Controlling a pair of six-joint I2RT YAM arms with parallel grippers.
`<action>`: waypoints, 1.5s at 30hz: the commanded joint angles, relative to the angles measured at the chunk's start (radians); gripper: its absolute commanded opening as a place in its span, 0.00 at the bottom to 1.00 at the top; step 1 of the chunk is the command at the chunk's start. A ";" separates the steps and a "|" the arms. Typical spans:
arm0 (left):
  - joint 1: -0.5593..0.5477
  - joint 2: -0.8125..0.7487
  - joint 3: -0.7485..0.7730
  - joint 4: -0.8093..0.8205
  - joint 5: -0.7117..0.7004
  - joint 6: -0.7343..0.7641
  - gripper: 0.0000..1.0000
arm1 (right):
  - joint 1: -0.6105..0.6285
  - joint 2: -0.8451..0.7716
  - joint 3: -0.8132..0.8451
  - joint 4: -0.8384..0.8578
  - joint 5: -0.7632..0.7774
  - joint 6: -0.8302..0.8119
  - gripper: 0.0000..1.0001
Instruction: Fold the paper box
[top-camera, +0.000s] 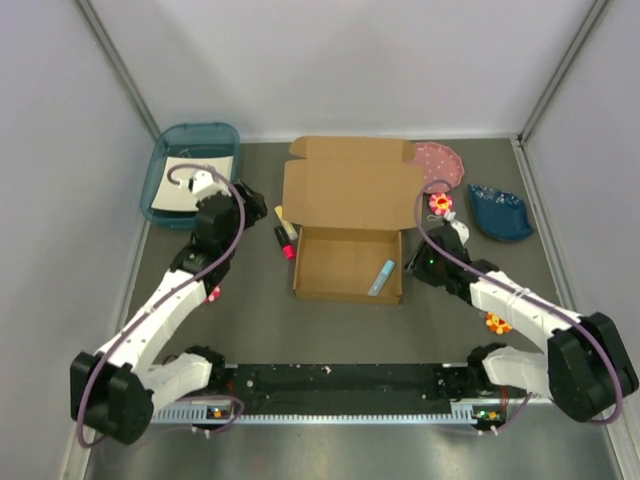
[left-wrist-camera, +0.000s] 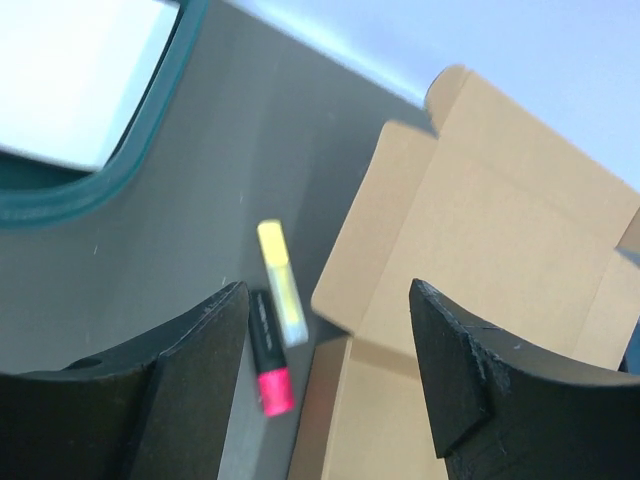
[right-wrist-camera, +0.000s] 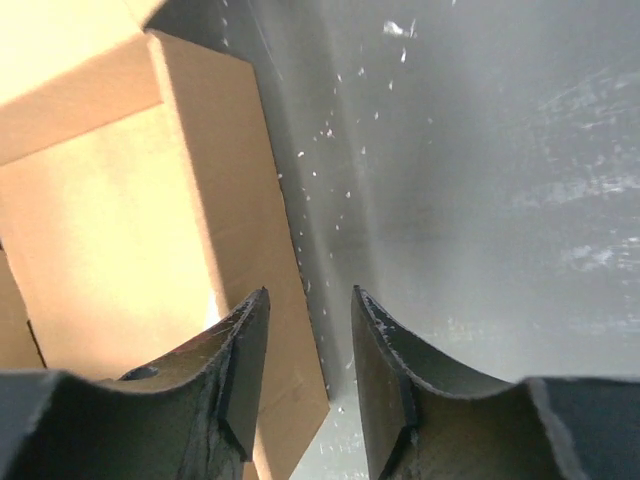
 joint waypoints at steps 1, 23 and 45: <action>0.042 0.117 0.115 0.195 0.116 0.115 0.71 | 0.003 -0.151 0.020 -0.068 0.090 -0.039 0.43; 0.298 0.782 0.530 0.383 0.985 0.213 0.69 | -0.053 -0.265 0.193 -0.162 -0.043 -0.191 0.56; 0.300 1.017 0.685 0.387 1.117 0.166 0.45 | -0.056 -0.286 0.241 -0.168 -0.059 -0.168 0.56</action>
